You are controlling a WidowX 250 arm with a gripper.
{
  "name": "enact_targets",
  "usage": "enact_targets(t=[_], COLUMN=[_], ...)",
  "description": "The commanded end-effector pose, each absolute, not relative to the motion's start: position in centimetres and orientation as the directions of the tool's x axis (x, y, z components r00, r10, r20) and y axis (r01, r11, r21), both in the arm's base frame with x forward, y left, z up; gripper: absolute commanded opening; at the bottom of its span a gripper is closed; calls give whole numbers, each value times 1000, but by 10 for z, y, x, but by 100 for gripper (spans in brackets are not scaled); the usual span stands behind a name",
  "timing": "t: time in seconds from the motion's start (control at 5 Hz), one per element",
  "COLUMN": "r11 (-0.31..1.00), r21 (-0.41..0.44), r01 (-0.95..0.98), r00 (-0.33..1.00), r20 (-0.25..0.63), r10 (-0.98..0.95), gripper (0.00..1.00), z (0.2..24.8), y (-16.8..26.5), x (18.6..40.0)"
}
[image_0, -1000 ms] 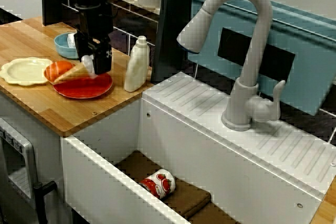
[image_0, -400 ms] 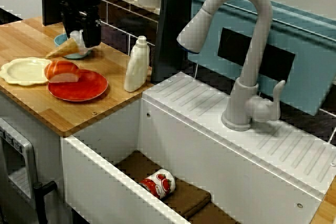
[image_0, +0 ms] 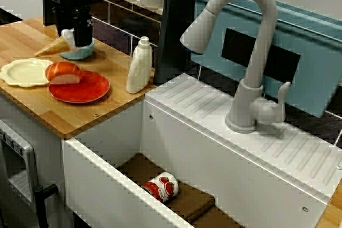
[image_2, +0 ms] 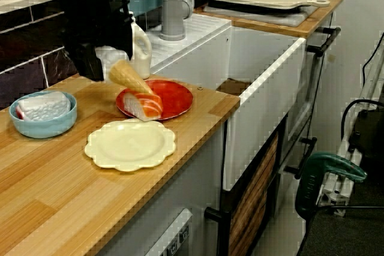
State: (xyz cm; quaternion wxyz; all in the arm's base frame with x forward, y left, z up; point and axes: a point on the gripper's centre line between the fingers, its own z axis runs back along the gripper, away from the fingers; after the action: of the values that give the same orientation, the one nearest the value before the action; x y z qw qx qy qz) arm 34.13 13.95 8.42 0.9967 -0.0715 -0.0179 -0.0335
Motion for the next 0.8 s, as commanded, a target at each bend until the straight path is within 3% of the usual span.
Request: enact_targets(t=[0.0,0.6], r11=[977,965], r21=[16,66], r01=[212,253], r00=[961,953], r20=[179,153], r10=[-212,-260], gripper=[0,0], z=[108,117], y=[159,177], x=[332,330])
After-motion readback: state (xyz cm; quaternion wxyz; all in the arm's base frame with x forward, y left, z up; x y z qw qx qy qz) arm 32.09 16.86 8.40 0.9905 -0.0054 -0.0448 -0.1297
